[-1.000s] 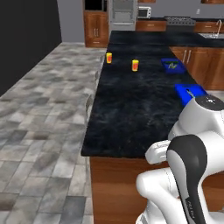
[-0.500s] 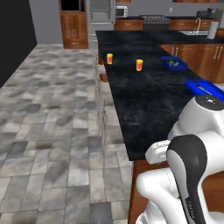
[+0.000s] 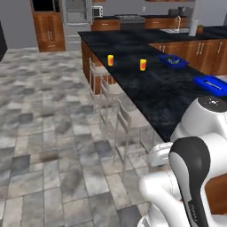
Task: Gather the cucumber and broccoli from the fridge and place them on a tray on the dining counter. Then gather the chicken drumstick and fish from the fridge and place them on the other tray.
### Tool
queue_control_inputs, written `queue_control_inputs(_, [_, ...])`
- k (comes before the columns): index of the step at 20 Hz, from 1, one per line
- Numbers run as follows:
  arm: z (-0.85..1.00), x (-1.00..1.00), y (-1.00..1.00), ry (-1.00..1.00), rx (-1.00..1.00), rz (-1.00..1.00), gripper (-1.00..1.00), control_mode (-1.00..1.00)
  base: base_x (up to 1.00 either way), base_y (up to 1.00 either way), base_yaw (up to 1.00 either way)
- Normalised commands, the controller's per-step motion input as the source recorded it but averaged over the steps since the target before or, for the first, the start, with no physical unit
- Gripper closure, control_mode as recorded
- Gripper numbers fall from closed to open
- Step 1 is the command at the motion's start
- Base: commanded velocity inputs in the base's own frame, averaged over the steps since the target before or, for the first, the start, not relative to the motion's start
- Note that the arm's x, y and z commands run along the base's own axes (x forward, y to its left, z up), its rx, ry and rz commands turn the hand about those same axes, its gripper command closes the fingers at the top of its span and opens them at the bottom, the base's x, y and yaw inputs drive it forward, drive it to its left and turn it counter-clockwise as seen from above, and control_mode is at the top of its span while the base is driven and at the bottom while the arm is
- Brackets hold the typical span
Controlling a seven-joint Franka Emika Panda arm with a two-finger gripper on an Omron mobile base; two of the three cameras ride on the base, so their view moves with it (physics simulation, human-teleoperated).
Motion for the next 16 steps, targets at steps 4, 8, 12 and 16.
queue_control_inputs(4, [0.00,0.00,0.00,0.00,0.00,0.00,-1.00,1.00,0.52,1.00,-0.36])
queue_control_inputs(8, [0.00,0.00,0.00,0.00,0.00,0.00,-1.00,1.00,0.60,1.00,-0.35])
queue_control_inputs(12, [0.00,0.00,0.00,0.00,0.00,0.00,-1.00,1.00,0.67,1.00,-0.34])
queue_control_inputs(16, [0.00,0.00,0.00,0.00,0.00,0.00,-1.00,1.00,0.81,1.00,-0.32])
